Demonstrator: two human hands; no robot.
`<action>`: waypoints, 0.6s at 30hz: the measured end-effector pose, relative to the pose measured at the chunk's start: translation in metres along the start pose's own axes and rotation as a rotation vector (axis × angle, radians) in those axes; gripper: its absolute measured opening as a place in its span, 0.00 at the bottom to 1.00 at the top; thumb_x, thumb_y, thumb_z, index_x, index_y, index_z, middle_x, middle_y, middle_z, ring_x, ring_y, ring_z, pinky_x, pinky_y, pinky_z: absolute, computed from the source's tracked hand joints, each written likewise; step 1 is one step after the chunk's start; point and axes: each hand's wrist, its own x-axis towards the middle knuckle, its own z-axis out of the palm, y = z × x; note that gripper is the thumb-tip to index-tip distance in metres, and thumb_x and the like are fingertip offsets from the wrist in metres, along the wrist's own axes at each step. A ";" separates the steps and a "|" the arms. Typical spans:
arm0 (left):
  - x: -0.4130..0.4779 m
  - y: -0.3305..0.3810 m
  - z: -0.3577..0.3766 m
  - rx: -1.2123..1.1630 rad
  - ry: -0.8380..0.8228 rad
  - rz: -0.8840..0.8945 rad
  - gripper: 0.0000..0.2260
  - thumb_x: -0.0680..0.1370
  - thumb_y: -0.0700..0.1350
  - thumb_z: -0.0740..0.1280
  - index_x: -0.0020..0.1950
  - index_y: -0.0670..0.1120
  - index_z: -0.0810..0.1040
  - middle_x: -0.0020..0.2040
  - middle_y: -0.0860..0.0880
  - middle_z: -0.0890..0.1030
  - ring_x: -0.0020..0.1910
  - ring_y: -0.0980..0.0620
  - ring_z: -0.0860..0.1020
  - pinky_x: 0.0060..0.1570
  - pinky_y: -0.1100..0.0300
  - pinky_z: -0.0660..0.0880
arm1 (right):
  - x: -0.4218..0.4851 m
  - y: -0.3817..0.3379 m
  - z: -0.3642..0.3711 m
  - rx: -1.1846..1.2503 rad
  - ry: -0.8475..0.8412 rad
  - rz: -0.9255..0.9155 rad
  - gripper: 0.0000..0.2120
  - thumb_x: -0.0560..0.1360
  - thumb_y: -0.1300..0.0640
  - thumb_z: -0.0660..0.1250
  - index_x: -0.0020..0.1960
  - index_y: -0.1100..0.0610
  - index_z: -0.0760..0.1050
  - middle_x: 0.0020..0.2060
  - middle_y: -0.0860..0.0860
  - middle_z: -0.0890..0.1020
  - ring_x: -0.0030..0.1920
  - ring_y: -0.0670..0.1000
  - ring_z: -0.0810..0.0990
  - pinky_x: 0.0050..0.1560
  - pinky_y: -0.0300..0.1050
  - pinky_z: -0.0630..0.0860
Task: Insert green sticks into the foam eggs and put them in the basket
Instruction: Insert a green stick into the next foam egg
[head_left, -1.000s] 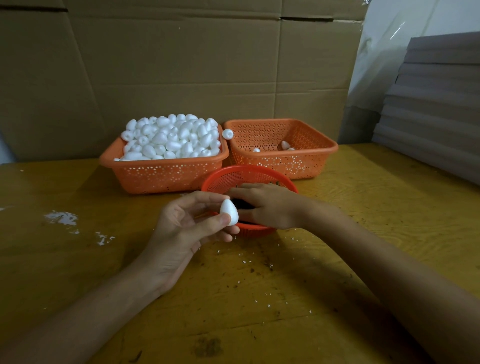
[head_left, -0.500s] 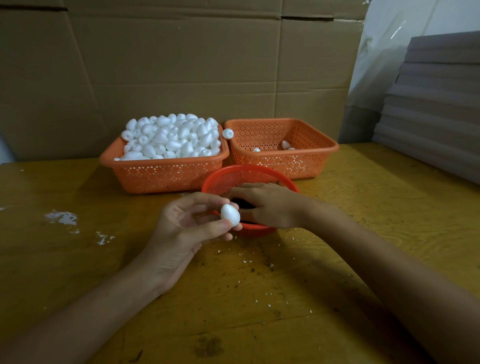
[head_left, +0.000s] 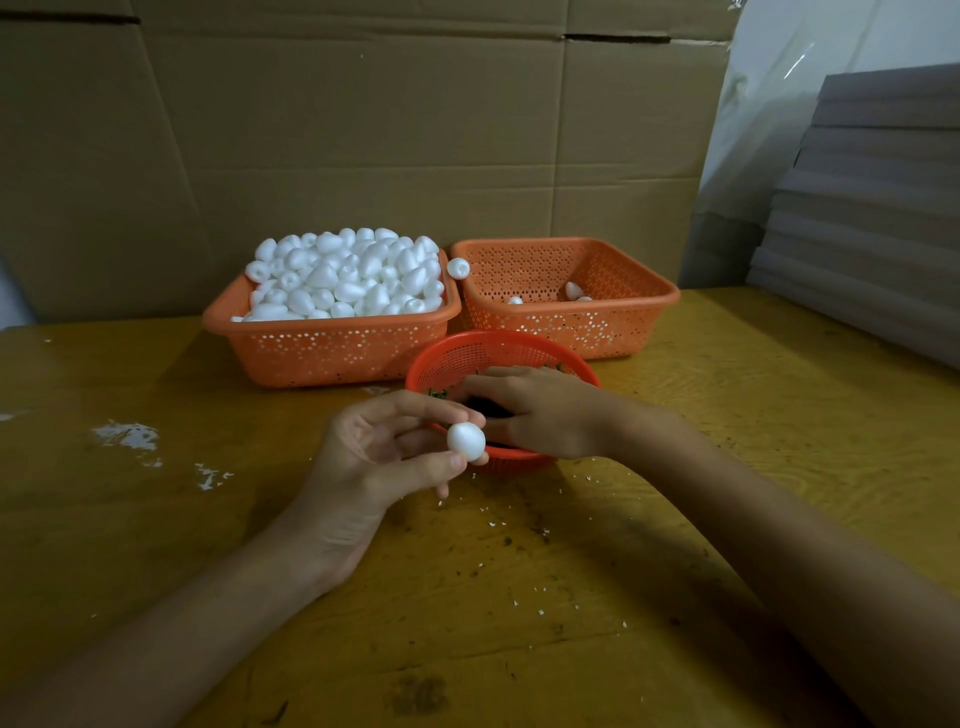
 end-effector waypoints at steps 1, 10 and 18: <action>0.000 0.001 0.002 -0.016 -0.001 0.016 0.13 0.71 0.51 0.81 0.53 0.52 0.87 0.58 0.40 0.85 0.54 0.36 0.85 0.42 0.61 0.79 | 0.000 0.000 0.000 0.001 -0.001 0.002 0.16 0.85 0.46 0.60 0.71 0.47 0.72 0.62 0.50 0.78 0.66 0.54 0.76 0.66 0.60 0.71; -0.003 0.008 0.010 -0.045 0.033 0.044 0.12 0.67 0.44 0.80 0.50 0.50 0.89 0.54 0.41 0.87 0.48 0.44 0.86 0.37 0.61 0.79 | 0.000 0.002 0.001 0.070 0.055 -0.025 0.13 0.83 0.48 0.65 0.67 0.46 0.76 0.59 0.47 0.78 0.62 0.51 0.77 0.61 0.52 0.73; -0.003 0.008 0.009 -0.053 0.070 0.016 0.14 0.67 0.44 0.80 0.52 0.47 0.88 0.50 0.38 0.86 0.46 0.43 0.85 0.37 0.59 0.79 | 0.003 0.005 0.002 0.082 0.227 -0.113 0.08 0.78 0.55 0.74 0.57 0.51 0.83 0.53 0.45 0.83 0.55 0.47 0.80 0.58 0.52 0.76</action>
